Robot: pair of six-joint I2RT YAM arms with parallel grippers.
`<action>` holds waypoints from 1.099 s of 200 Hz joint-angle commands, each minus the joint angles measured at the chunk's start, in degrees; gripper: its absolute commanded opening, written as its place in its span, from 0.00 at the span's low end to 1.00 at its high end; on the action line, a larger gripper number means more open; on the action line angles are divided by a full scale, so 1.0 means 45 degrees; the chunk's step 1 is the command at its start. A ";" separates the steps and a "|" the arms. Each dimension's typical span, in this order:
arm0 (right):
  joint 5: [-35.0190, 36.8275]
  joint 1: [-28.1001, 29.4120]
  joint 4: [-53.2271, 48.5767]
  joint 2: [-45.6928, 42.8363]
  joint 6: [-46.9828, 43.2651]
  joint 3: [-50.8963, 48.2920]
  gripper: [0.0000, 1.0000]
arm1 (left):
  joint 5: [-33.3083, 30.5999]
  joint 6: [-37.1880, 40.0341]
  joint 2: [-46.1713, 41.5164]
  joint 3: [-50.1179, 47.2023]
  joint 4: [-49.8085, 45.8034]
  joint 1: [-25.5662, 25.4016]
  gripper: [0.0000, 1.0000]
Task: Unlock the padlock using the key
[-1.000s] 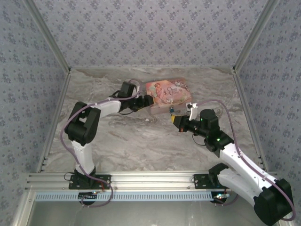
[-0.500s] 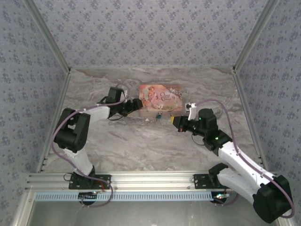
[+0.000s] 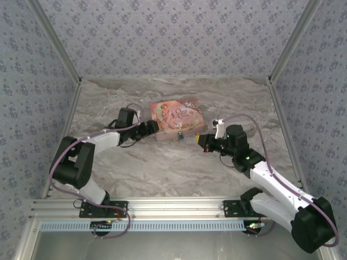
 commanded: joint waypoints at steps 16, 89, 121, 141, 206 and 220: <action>0.0370 0.0190 0.0233 0.0289 0.0012 0.0283 0.00 | -0.1154 0.0722 -0.0585 -0.0985 -0.2322 0.0422 0.81; 0.0694 0.0336 0.0225 0.1290 0.0028 0.0626 0.00 | -0.1736 0.2110 -0.4193 -0.1360 -0.2570 0.0320 0.83; 0.0654 0.0353 0.0388 0.1840 0.0080 0.0904 0.00 | -0.1314 0.2136 -0.5539 -0.1383 -0.3229 -0.0474 0.83; 0.0655 0.0353 0.0388 0.2126 0.0080 0.1072 0.00 | -0.0874 0.1638 -0.5808 -0.1389 -0.3341 -0.1430 0.83; 0.0703 0.0345 0.0275 0.2588 0.0096 0.1418 0.00 | -0.0105 0.0148 -0.3841 -0.1224 -0.1074 -0.3558 0.83; 0.0769 0.0338 0.0208 0.2546 0.0125 0.1398 0.00 | 0.0028 0.0073 -0.3293 -0.1157 -0.0469 -0.3625 0.83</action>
